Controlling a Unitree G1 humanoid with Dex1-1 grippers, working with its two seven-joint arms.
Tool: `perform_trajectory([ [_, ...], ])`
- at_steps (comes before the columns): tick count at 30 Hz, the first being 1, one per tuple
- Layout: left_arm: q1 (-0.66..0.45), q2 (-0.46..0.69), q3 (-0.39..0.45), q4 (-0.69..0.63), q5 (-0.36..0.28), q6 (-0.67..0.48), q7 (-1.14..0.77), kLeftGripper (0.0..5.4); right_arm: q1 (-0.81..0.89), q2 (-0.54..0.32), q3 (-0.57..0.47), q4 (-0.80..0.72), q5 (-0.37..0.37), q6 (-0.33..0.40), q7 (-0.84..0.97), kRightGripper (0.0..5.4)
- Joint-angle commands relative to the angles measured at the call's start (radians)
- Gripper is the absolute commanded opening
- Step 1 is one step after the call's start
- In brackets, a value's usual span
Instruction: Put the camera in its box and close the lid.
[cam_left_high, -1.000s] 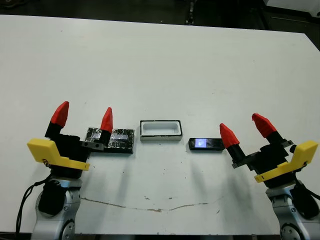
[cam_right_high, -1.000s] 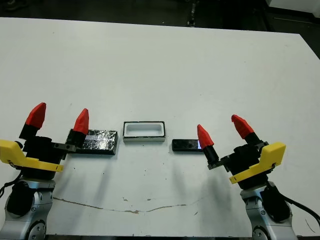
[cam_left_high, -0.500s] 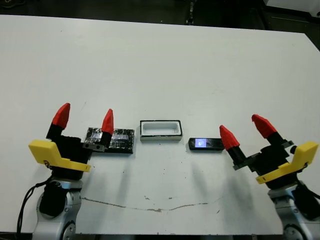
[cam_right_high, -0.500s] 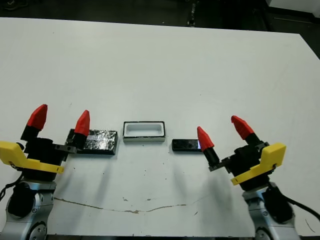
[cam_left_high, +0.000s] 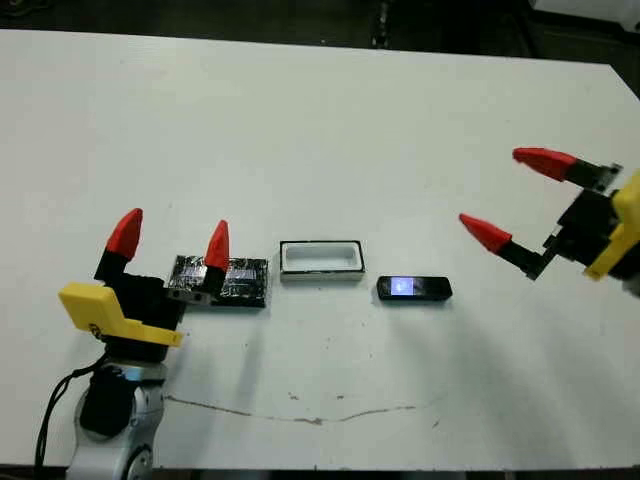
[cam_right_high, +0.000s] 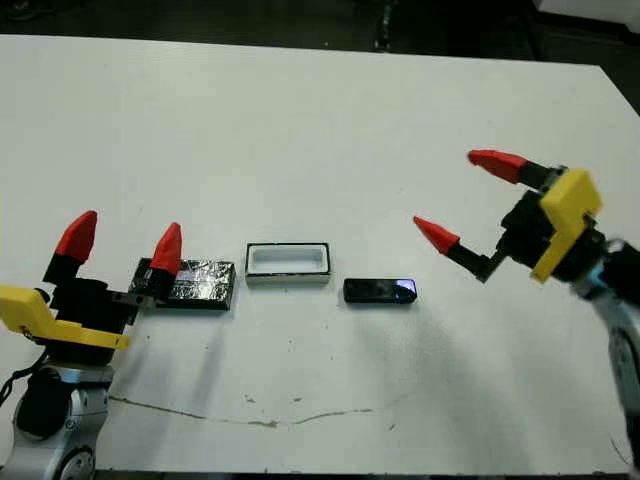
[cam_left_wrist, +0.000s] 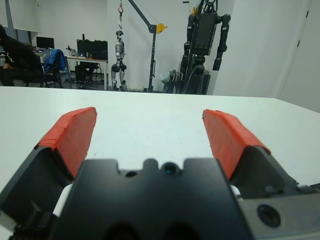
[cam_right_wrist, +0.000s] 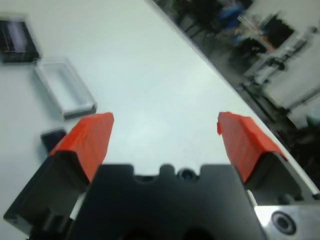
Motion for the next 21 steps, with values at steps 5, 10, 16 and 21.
perform_trajectory([
  [5, 0.003, -0.002, 0.001, -0.006, -0.002, 0.019, 0.010, 5.39, -0.176, -0.061, 0.175, 0.085, -0.082, 0.040, 0.222, 5.40],
  [10, 0.003, -0.005, 0.000, -0.008, -0.007, 0.018, 0.008, 5.39, -0.256, -0.027, 0.276, 0.140, -0.090, 0.110, 0.336, 5.40],
  [16, 0.004, -0.003, -0.001, -0.005, 0.005, 0.005, 0.004, 5.39, -0.298, 0.014, 0.358, 0.194, -0.139, 0.120, 0.382, 5.40],
  [21, 0.000, 0.000, 0.002, 0.002, 0.006, 0.006, 0.003, 5.39, -0.312, 0.038, 0.407, 0.222, -0.183, 0.097, 0.412, 5.40],
])
